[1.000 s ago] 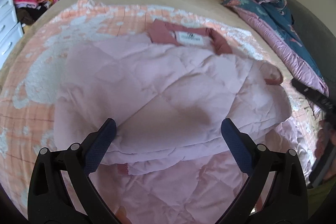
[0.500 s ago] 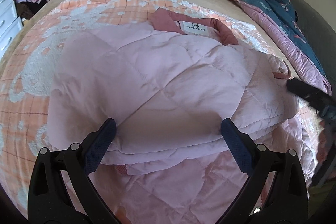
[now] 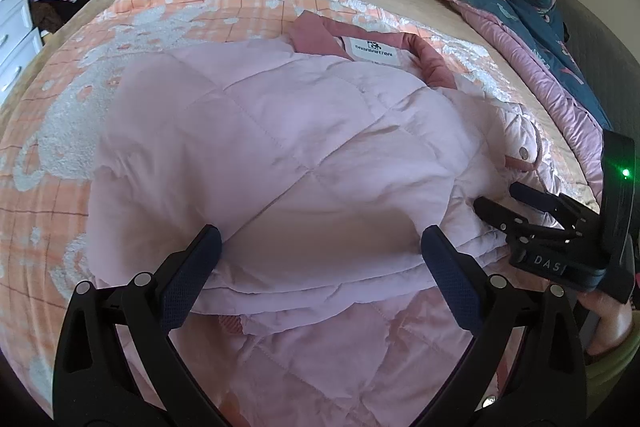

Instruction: Fold large clothes

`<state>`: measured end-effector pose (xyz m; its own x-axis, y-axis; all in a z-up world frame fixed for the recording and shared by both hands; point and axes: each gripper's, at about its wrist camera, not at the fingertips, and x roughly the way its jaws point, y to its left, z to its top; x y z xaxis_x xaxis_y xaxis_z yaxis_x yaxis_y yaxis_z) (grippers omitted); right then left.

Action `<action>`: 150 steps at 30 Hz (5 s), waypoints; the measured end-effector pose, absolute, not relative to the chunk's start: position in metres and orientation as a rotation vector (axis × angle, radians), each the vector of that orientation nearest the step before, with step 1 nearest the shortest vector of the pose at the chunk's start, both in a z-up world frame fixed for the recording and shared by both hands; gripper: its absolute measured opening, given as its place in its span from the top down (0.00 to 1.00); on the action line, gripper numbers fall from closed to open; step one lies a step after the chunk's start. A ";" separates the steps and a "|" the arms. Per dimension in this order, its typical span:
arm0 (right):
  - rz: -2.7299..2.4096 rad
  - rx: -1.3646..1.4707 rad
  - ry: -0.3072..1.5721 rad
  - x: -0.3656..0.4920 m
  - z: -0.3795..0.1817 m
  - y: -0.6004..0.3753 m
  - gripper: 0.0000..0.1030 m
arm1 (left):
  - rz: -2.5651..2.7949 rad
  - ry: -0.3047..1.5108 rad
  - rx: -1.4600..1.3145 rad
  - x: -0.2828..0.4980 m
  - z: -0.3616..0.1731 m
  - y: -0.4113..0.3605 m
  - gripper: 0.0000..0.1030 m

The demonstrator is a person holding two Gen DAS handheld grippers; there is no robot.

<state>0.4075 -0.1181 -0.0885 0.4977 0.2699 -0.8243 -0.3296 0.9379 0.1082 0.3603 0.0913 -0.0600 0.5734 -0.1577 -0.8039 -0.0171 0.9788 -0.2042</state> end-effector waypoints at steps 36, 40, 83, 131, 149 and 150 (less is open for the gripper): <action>0.386 0.229 0.816 0.296 0.059 -0.204 0.07 | -0.098 0.812 -0.229 0.275 0.033 0.079 0.09; 0.391 0.220 0.784 0.279 0.079 -0.217 0.07 | -0.095 0.795 -0.223 0.254 0.043 0.074 0.09; 0.439 0.113 0.706 0.140 0.118 -0.289 0.07 | 0.047 0.675 -0.153 0.082 0.089 0.037 0.09; 0.301 0.112 0.928 0.108 -0.016 -0.356 0.07 | 0.195 0.870 -0.181 0.042 -0.021 0.100 0.09; 0.254 0.153 1.001 0.100 -0.044 -0.389 0.07 | 0.202 0.974 -0.304 0.010 -0.066 0.153 0.13; 0.257 0.153 1.007 0.099 -0.045 -0.389 0.07 | 0.186 0.979 -0.321 0.007 -0.069 0.155 0.17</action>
